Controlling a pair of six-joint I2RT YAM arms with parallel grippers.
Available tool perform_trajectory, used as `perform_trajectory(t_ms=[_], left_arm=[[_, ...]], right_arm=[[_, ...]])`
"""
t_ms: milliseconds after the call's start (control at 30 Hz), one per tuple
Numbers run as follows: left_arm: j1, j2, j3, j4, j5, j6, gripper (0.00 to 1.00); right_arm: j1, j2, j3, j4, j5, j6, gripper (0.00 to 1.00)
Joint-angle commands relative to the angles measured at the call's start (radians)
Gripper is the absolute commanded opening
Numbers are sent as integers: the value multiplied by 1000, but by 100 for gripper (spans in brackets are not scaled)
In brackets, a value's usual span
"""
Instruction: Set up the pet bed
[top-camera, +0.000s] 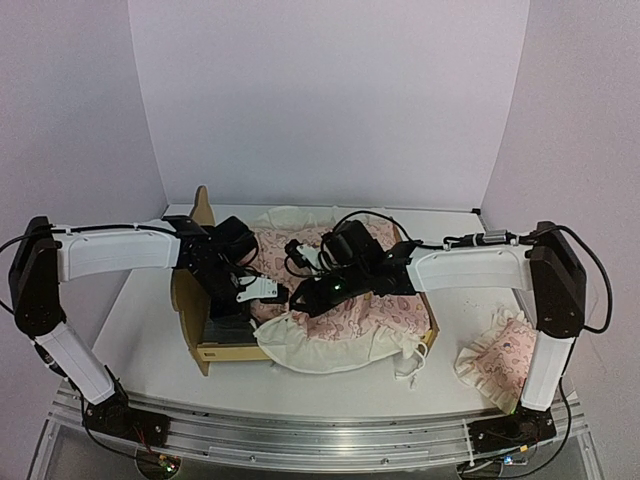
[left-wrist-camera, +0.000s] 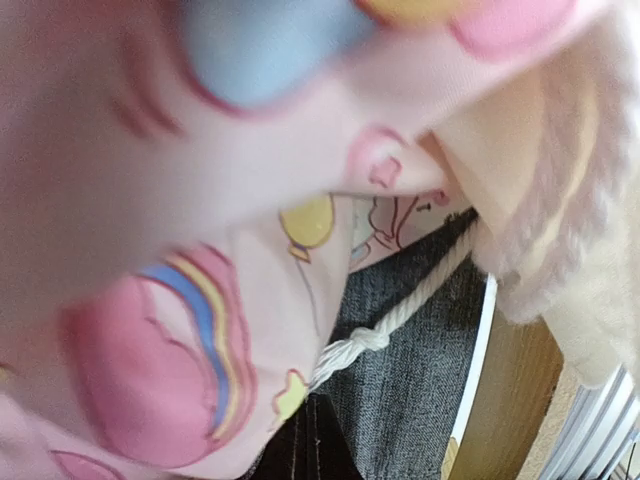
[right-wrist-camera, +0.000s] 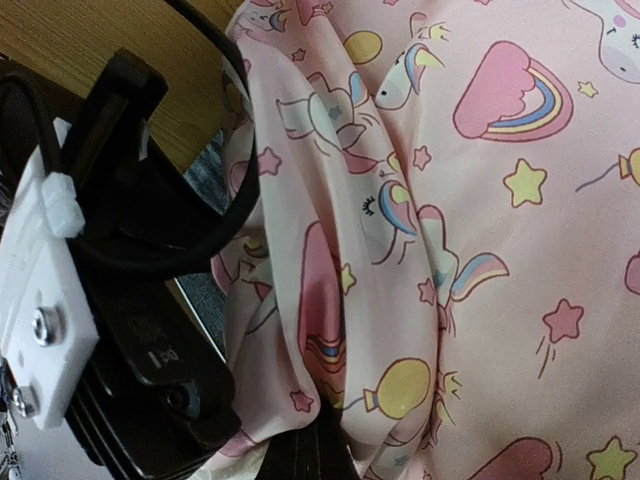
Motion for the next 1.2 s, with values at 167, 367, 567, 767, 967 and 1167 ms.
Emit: perform_trajectory(t_ms=[167,367,567,767,967,1167], left_arm=[[3,-70,79,-78,41,-35,0],[3,-155,23,-119,37,-10,0],[3,-119,-17,-28,-28,-6,11],[4,-31,-5,47,-68,14,21],[4,19,3,46,-54,21,23],[4,30,-9,19,-28,9,18]], right_arm=[[3,-30,-6,21,15,7,0],[5,-27,-5,23,13,9,0],[5,-20,4,23,5,9,0],[7,-30,-4,22,8,10,0],[9,-37,-10,23,14,7,0],[9,-36,-5,23,16,-1,0]])
